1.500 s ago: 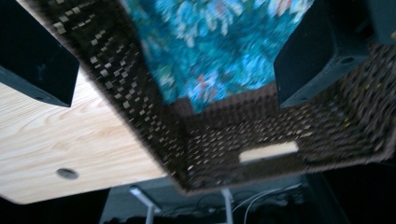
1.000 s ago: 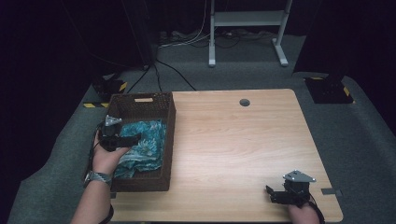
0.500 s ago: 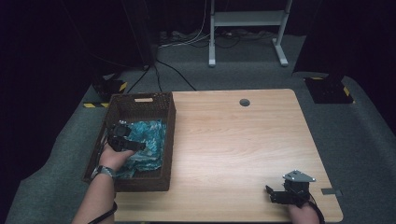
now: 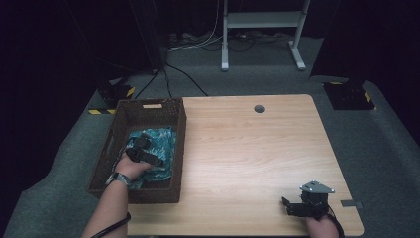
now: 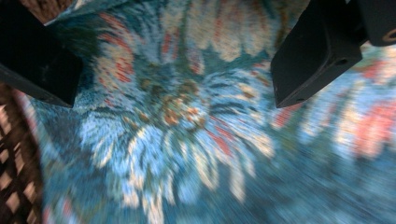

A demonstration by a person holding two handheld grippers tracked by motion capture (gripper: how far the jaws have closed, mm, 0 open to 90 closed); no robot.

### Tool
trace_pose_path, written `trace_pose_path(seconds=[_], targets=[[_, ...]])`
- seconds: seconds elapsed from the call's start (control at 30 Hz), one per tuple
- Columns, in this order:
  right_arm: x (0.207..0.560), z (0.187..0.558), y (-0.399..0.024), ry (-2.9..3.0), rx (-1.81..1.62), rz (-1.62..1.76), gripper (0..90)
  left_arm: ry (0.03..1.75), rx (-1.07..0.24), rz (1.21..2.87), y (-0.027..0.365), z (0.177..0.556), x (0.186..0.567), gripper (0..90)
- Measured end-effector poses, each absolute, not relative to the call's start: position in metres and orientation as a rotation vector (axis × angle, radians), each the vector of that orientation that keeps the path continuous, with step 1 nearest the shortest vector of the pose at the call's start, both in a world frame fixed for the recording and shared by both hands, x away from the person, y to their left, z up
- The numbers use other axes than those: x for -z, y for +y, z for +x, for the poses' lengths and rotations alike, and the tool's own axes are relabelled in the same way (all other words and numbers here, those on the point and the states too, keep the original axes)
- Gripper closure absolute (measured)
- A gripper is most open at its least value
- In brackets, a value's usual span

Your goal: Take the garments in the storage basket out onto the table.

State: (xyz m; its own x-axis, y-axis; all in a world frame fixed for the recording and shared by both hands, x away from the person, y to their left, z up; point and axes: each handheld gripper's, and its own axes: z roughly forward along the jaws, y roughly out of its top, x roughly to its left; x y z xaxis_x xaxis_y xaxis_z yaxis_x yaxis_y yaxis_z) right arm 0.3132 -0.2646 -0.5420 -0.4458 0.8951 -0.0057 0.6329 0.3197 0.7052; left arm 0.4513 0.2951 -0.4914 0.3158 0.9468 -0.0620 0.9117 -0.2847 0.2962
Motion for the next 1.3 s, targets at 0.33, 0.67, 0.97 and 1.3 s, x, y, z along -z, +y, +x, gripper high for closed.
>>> trace_pose_path(seconds=[0.33,0.67,0.97,1.3], targets=[[0.542,0.313,-0.265,2.196,-0.902,1.354,0.0,1.658,-0.057,2.462,0.274,0.459,0.495,3.9],[0.542,0.313,-0.265,2.196,-0.903,1.353,0.0,1.648,-0.053,2.552,0.260,0.464,0.505,1.2],[0.542,0.313,-0.264,2.199,-0.903,1.350,0.0,1.629,-0.073,2.495,0.274,0.461,0.500,16.8],[0.542,0.313,-0.264,2.199,-0.905,1.350,0.0,1.683,-0.073,2.429,0.293,0.465,0.493,52.3]])
